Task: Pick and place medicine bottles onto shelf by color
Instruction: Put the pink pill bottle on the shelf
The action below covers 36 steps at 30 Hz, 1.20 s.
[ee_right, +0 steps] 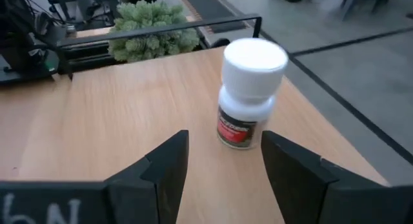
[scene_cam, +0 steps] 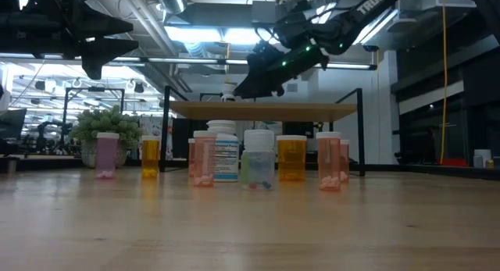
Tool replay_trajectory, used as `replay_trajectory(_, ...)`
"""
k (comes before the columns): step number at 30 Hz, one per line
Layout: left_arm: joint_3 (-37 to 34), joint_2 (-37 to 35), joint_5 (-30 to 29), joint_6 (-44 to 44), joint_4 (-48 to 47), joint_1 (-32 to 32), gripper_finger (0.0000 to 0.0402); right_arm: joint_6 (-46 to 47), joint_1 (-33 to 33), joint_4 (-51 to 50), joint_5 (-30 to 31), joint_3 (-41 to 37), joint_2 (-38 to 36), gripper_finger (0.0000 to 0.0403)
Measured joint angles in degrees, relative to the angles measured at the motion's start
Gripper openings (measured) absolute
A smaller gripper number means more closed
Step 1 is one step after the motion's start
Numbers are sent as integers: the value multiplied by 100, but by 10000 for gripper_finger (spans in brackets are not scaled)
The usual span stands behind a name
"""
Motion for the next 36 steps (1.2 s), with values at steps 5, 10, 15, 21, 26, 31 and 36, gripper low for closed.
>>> replay_trajectory(5, 0, 0, -2, 0, 0, 1, 186, 124, 36, -1022, 174, 0, -771, 198)
replay_trajectory(10, -1, 1, -2, 0, -3, 1, 186, 134, 302, -2210, -232, 2, -1704, 198)
replay_trajectory(15, 0, 2, -2, 0, -4, 1, 186, 274, 704, -3499, -568, 2, -2467, 198)
replay_trajectory(21, 0, 2, -1, 0, -2, 1, 186, 551, 1283, -4800, -608, 2, -3012, 198)
replay_trajectory(26, 0, 2, 0, 0, -3, -1, 186, 566, 1697, -5395, -560, 2, -3179, 198)
replay_trajectory(31, 0, 2, 0, -15, -4, -1, 186, 572, 1994, -5953, -564, 2, -3206, 198)
replay_trajectory(36, 0, 2, 0, -19, -4, -1, 186, 786, 2215, -6503, -555, 2, -3222, 198)
